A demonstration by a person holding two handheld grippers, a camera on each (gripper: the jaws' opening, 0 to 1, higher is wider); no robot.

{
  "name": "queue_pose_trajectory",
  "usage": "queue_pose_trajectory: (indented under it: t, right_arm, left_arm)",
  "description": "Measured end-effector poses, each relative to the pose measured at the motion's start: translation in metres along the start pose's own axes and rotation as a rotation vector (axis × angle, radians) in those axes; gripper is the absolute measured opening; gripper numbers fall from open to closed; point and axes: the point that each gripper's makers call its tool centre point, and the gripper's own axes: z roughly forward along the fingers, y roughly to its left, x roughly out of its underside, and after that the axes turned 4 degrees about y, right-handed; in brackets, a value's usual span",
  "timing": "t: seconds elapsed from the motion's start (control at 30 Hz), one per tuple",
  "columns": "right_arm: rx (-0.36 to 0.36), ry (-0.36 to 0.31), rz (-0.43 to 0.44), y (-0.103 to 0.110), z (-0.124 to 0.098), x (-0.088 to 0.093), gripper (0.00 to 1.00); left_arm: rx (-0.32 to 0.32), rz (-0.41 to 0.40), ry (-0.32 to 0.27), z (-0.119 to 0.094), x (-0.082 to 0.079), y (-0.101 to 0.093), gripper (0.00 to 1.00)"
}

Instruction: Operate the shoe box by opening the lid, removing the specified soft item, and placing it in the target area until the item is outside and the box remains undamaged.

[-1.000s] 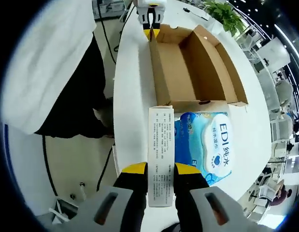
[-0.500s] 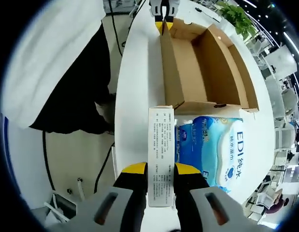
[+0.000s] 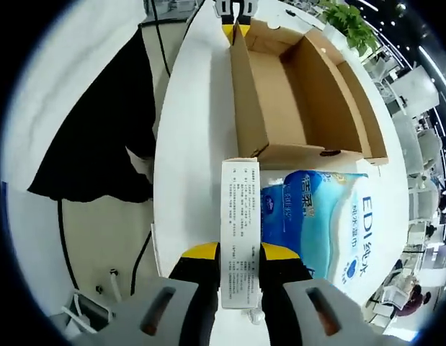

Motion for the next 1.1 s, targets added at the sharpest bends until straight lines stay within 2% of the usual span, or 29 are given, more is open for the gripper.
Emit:
queue_pose_trajectory:
  t: [0.1, 0.3, 0.43, 0.53, 0.6, 0.67, 0.7, 0.8, 0.87, 0.93, 1.0, 1.1]
  right_arm:
    - [-0.029, 0.034, -0.047, 0.008, 0.006, 0.006, 0.19]
    - [-0.037, 0.036, -0.038, 0.010, 0.008, 0.009, 0.19]
    - [-0.038, 0.034, 0.000, 0.010, 0.010, 0.011, 0.19]
    - [-0.009, 0.027, -0.020, 0.007, 0.012, 0.011, 0.19]
    - [-0.019, 0.031, -0.004, 0.007, 0.012, 0.012, 0.19]
    - [-0.008, 0.033, -0.034, 0.006, 0.013, 0.013, 0.19]
    - [0.031, 0.039, -0.085, 0.002, 0.011, 0.013, 0.21]
    - [0.020, 0.027, -0.050, 0.003, 0.007, 0.011, 0.22]
    - [0.042, 0.001, -0.061, 0.000, 0.003, 0.006, 0.21]
    - [0.043, 0.015, -0.069, 0.003, 0.000, 0.007, 0.21]
    - [0.070, 0.006, -0.134, 0.001, -0.003, 0.004, 0.19]
    - [0.078, 0.002, -0.113, 0.003, -0.002, 0.007, 0.19]
  left_arm:
    - [-0.002, 0.000, 0.001, -0.001, -0.001, -0.001, 0.03]
    - [0.000, 0.001, -0.001, -0.001, -0.001, -0.001, 0.03]
    - [0.003, 0.001, -0.001, 0.000, 0.000, 0.000, 0.03]
    - [0.004, 0.003, -0.002, 0.000, 0.000, 0.000, 0.03]
    - [0.006, 0.002, -0.002, 0.000, 0.001, 0.000, 0.03]
    - [0.006, 0.002, -0.002, 0.000, 0.001, 0.000, 0.03]
    - [0.007, 0.003, -0.002, 0.000, 0.001, 0.000, 0.03]
    - [0.007, 0.003, -0.004, 0.000, 0.001, 0.000, 0.03]
    - [0.007, 0.004, -0.004, 0.000, 0.000, 0.000, 0.03]
    - [0.008, 0.005, -0.005, 0.000, 0.000, 0.000, 0.03]
    - [0.009, 0.005, -0.004, 0.000, 0.000, 0.000, 0.02]
    - [0.009, 0.007, -0.005, -0.001, 0.000, 0.000, 0.02]
